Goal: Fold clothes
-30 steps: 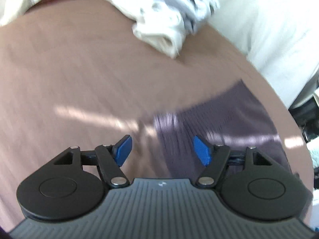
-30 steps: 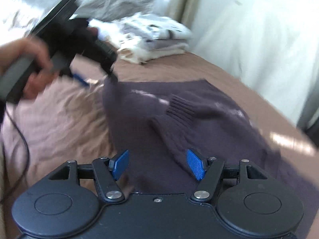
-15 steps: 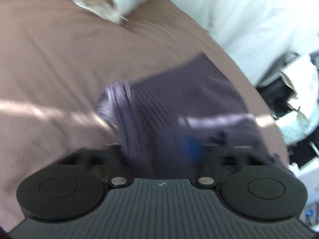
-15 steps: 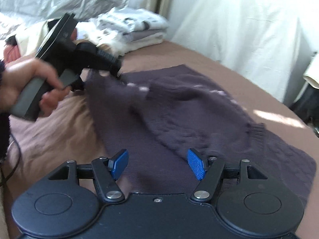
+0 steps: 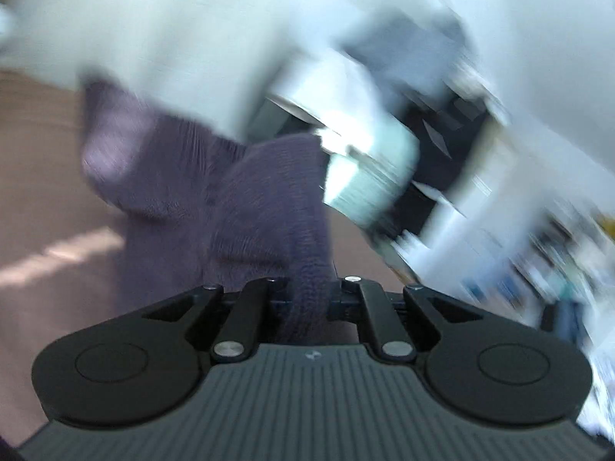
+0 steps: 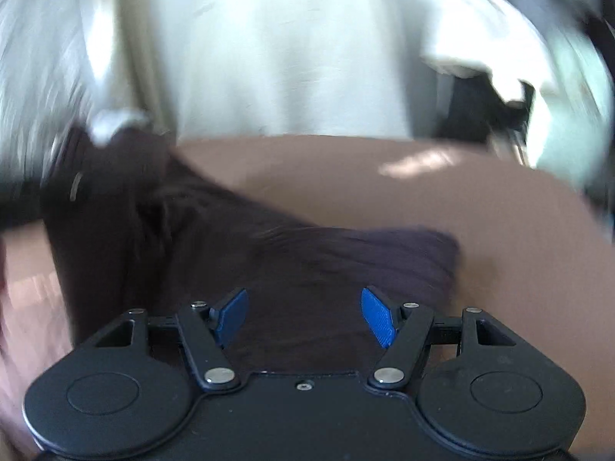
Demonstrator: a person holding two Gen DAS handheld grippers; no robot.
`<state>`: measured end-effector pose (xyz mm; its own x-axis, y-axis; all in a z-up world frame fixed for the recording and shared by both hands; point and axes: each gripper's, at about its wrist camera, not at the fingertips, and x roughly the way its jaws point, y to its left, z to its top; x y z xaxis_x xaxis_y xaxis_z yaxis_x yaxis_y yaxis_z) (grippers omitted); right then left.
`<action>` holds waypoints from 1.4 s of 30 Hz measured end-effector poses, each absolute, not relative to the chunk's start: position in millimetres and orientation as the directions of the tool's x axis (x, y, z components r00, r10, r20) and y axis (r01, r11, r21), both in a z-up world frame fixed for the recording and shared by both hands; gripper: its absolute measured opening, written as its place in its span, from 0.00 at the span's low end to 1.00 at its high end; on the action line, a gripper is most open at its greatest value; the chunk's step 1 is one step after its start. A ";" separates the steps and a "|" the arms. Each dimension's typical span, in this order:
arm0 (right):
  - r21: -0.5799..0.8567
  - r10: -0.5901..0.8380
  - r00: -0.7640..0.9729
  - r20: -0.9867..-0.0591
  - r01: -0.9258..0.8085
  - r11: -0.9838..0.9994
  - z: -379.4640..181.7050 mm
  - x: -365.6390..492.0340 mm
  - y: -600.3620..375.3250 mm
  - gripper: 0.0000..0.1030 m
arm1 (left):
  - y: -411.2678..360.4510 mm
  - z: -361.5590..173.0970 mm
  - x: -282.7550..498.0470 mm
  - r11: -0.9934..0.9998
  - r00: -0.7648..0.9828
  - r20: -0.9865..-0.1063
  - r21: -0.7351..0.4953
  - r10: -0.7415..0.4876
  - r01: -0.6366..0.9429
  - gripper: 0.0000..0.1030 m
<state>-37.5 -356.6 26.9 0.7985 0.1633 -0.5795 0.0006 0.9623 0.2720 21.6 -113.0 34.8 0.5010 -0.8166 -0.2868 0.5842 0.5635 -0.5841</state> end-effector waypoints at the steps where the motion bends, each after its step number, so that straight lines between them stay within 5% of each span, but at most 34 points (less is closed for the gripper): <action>1: 0.407 0.217 0.808 -0.548 0.031 0.913 25.6 -47.2 -383.5 0.69 | -135.2 27.3 13.6 0.515 0.429 -0.297 -0.612 -0.853 0.600 0.07; 3: 0.629 0.302 0.831 -0.468 0.073 0.774 21.1 -66.8 -432.0 0.69 | -173.5 6.7 0.2 0.472 0.301 -0.365 -0.639 -0.881 0.608 0.07; 8: 0.701 0.326 0.818 -0.475 0.128 0.701 -11.8 -94.1 -456.9 0.69 | -204.2 -59.1 1.9 0.552 0.187 -0.535 -0.681 -0.824 0.482 0.07; 13: 0.840 0.478 0.775 -0.413 0.122 0.528 -61.5 -91.1 -450.3 0.69 | -182.4 -83.5 24.5 0.526 0.172 -0.499 -0.772 -0.850 0.357 0.08; 18: 0.749 0.510 0.726 -0.462 0.011 0.663 -48.5 -86.6 -416.9 0.69 | -162.6 -66.7 34.2 0.508 0.232 -0.452 -0.773 -0.861 0.380 0.08; 23: 0.441 0.472 0.659 -0.586 -0.229 0.868 -25.0 -82.0 -357.6 0.69 | -138.3 -48.5 36.8 0.481 0.255 -0.409 -0.757 -0.876 0.442 0.08; 27: 0.273 0.366 0.600 -0.711 -0.245 0.930 -54.2 -50.8 -321.6 0.69 | -138.2 -43.6 26.7 0.469 0.221 -0.414 -0.752 -0.883 0.463 0.08; 34: 0.473 0.496 0.533 -0.686 -0.191 0.860 -62.2 -57.8 -339.5 0.69 | -147.6 -59.8 10.0 0.502 0.155 -0.491 -0.729 -0.857 0.466 0.09; 39: 0.572 0.549 0.668 -0.502 -0.220 0.790 -14.1 -84.7 -391.3 0.69 | -148.4 -72.2 6.1 0.528 0.158 -0.520 -0.708 -0.839 0.468 0.09; 42: 0.591 0.532 0.694 -0.486 -0.188 0.784 -5.7 -77.8 -407.7 0.69 | -158.3 -76.9 -1.5 0.531 0.136 -0.546 -0.678 -0.827 0.508 0.09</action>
<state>-77.8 -407.7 -5.7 0.6937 0.5319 -0.4857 -0.1876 0.7845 0.5911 -1.5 -158.3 -76.9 0.1361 -0.8269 -0.5456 0.5079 0.5311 -0.6782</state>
